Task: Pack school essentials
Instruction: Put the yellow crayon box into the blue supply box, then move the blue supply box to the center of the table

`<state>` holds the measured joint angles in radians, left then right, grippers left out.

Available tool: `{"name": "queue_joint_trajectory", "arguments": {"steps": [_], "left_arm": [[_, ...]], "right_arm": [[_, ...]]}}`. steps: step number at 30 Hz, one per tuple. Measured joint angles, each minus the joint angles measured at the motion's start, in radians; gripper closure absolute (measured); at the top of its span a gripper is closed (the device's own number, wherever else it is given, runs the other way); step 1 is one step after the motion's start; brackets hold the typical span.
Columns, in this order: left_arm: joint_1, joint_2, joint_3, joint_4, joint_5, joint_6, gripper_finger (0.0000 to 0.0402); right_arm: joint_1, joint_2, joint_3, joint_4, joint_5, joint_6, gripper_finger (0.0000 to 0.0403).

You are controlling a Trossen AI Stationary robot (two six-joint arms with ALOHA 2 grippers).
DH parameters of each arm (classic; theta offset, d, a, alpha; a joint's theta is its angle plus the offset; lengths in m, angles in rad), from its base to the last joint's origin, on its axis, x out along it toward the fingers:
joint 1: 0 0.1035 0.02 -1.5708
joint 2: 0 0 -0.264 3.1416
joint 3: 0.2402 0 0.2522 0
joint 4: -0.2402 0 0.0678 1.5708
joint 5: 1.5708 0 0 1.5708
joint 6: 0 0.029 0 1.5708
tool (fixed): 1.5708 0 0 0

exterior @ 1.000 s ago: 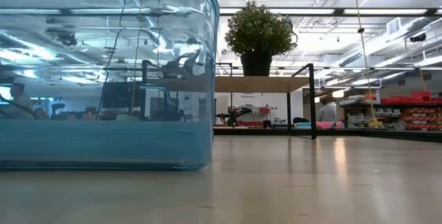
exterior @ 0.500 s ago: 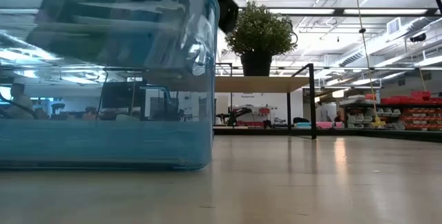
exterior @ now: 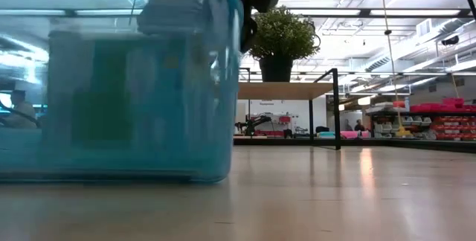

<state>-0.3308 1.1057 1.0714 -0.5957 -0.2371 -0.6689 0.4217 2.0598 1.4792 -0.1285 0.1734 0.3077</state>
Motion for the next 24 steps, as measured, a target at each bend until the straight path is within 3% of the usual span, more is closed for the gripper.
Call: {"name": "queue_joint_trajectory", "arguments": {"steps": [8,16,24], "left_arm": [[0.001,0.000,0.000,0.000,-0.023,-0.001,0.0377],[0.001,0.000,0.000,0.000,-0.025,-0.019,0.0394],[0.001,0.005,0.000,0.001,-0.032,-0.027,0.0381]], "right_arm": [[0.000,0.000,0.000,-0.002,-0.011,0.004,0.0229],[0.000,0.000,0.000,-0.003,-0.037,-0.001,0.0230],[0.014,-0.019,0.000,-0.027,-0.055,0.024,0.0230]]}}
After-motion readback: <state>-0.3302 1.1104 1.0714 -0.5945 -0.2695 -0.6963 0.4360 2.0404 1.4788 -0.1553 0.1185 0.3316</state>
